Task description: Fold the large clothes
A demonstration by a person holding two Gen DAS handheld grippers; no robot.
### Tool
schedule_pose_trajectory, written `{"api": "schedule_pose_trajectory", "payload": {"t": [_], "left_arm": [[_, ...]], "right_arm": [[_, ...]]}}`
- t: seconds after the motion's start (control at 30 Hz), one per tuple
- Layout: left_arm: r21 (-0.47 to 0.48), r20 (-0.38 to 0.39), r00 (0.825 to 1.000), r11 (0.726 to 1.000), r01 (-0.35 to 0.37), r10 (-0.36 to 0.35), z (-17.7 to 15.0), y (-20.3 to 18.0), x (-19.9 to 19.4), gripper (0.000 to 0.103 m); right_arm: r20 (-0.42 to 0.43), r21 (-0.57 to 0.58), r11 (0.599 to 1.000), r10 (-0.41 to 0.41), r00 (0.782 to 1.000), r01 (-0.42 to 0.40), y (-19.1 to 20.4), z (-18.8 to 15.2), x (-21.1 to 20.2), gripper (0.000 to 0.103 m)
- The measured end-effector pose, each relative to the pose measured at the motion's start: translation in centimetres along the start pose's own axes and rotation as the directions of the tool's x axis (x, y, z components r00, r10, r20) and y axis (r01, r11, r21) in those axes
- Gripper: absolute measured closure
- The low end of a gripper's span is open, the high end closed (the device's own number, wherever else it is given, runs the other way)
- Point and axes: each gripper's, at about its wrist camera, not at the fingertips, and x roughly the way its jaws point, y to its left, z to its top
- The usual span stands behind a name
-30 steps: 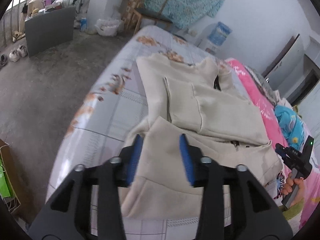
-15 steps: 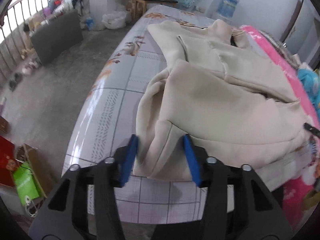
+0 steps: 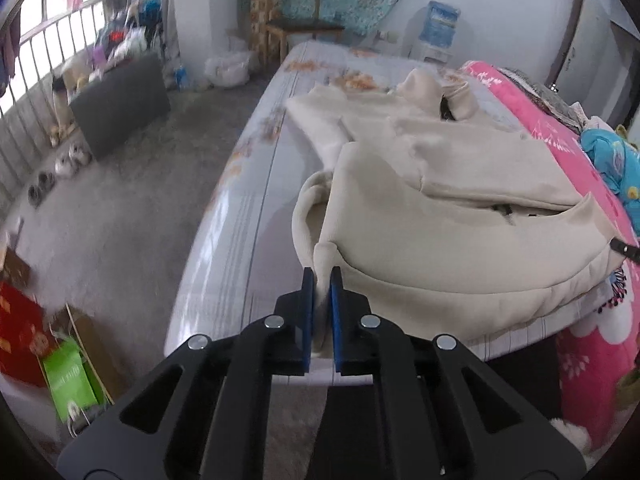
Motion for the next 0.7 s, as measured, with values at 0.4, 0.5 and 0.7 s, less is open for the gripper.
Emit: {"api": "schedule_pose_trajectory", "payload": {"t": [0.4,0.5,0.7], "left_arm": [[0.043,0.119,0.985,0.991,0.124,-0.128,2.4,-0.9,-1.6,0.068],[0.084,0.015,0.975,0.972,0.221,-0.223,3.1,-4.5,1.5,0.057],[0.209,-0.094,0.985,0.965,0.160,-0.143,2.3,-9.9,6.4,0.057]], "right_arm": [[0.103,-0.083,0.997,0.012,0.995,-0.003,2.7,2.0,-2.8,0.049],[0.001,-0.148,0.985,0.088,0.996,-0.087,6.5,1.9,0.3,0.048],[-0.126,-0.224,0.970,0.065,0.990,-0.092,11.2,0.5,5.3,0.049]]}}
